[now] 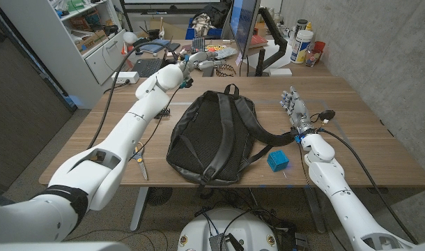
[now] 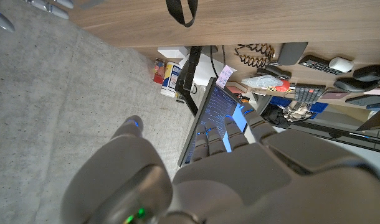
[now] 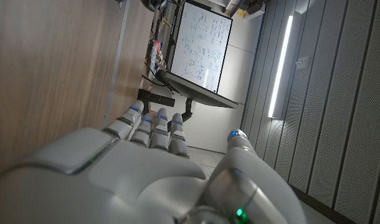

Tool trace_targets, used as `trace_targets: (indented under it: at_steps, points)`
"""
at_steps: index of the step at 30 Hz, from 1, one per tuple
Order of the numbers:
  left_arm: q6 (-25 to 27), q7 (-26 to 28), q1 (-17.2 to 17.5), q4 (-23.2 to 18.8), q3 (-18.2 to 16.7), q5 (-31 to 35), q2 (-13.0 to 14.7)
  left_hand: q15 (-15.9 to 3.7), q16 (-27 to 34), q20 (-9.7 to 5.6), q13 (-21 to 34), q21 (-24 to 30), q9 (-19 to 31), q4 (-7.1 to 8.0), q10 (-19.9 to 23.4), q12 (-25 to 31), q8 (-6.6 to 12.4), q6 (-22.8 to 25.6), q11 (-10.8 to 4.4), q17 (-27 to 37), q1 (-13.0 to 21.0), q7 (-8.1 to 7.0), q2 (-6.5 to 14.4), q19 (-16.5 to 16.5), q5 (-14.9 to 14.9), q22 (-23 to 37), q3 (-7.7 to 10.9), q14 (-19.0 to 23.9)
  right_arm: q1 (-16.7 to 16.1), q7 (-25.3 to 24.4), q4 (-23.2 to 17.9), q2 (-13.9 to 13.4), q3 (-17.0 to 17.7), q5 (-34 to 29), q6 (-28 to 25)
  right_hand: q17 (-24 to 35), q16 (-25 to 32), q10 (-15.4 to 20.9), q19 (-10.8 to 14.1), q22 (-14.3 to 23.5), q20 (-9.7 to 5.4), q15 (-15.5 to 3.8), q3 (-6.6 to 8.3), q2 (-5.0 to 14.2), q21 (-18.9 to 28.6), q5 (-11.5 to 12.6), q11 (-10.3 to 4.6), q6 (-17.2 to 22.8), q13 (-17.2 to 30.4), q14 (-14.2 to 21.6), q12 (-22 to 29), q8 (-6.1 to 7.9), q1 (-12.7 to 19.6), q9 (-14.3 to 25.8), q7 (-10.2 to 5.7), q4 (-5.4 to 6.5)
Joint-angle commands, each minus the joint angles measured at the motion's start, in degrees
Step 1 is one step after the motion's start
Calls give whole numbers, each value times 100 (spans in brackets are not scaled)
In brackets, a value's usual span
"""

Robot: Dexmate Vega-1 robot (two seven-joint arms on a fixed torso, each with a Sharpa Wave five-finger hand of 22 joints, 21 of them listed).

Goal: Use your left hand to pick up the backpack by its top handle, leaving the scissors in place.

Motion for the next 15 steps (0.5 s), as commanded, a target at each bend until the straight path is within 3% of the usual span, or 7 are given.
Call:
trace_targets:
  at_steps: [1, 15]
  points:
    - [189, 7, -308, 183, 398, 325, 16, 109, 68, 185, 18, 54, 27, -35, 55, 47, 17, -12, 20, 19, 92, 9, -6, 132, -23, 7, -7, 92, 69, 23, 145, 47, -13, 21, 59, 19, 60, 54, 62, 33, 13, 21, -24, 32, 41, 19, 19, 36, 29, 52, 40, 32, 7, 15, 2, -2]
    - [526, -10, -542, 206, 724, 654, -1, 190, 143, 357, 27, 106, 29, -147, 272, 122, 48, 65, -104, 10, 221, -17, -210, 506, -65, 3, -115, 479, 143, 58, 234, 78, -16, 50, 110, 23, 70, 54, 175, 35, -16, 34, -35, 39, 77, 20, 42, 15, 29, 111, 34, 23, -3, 16, 5, 0]
